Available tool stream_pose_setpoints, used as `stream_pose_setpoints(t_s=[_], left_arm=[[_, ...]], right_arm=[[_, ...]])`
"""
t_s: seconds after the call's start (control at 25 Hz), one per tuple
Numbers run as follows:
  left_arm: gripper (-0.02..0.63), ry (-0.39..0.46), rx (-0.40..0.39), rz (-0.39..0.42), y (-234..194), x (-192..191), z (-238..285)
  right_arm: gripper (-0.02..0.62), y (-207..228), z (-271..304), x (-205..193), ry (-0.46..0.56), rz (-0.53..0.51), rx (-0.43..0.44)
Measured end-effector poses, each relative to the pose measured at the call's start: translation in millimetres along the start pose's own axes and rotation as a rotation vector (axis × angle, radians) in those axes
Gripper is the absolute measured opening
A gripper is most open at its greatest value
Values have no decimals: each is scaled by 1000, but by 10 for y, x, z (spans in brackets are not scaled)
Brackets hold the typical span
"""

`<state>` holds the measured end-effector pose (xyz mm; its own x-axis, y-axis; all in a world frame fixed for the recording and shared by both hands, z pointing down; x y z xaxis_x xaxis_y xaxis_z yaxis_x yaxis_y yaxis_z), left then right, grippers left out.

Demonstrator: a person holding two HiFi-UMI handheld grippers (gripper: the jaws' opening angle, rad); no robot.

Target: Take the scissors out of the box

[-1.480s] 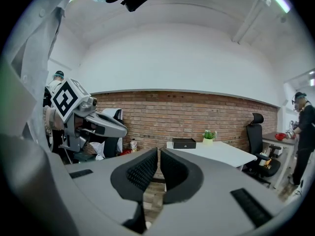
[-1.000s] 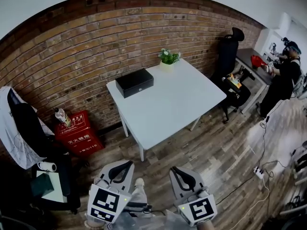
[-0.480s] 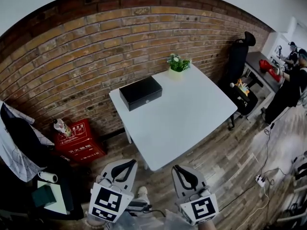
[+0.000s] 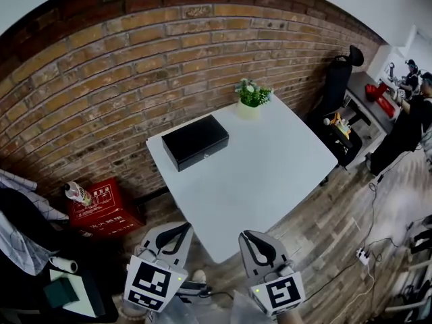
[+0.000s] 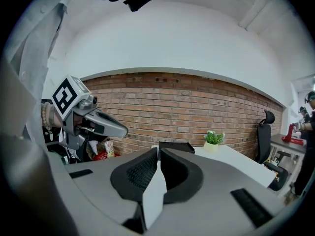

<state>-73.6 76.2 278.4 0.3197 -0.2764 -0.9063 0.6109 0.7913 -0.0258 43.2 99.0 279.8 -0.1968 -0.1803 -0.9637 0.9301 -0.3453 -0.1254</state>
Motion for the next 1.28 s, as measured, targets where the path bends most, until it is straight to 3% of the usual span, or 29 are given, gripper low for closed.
stream_pose_setpoints(t_s=[0.32,0.84,1.28], left_arm=[[17,-16,-9,-19,-412,-65,153],[17,-15,2,-62,-619,-265,225],[17,-31,48,-105,-867,-364,476]], right_arm=[[51,-46,445,54,1,-16,4],[51,-115,797,-123,-45,-38,35],[51,185,1380,-246,-57,-67,89]])
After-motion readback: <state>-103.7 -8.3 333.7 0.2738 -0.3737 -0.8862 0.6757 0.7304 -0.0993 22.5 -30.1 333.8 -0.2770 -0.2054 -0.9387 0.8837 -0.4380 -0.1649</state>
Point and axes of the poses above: the fingertips, and each gripper's own axes: z forward along the fingers, y to its right, x out of its top, the point moved 1 cm from there along -z, backward along the fingers, and after that the axes turned 12 degrees about -x, right-handed, at the moved point
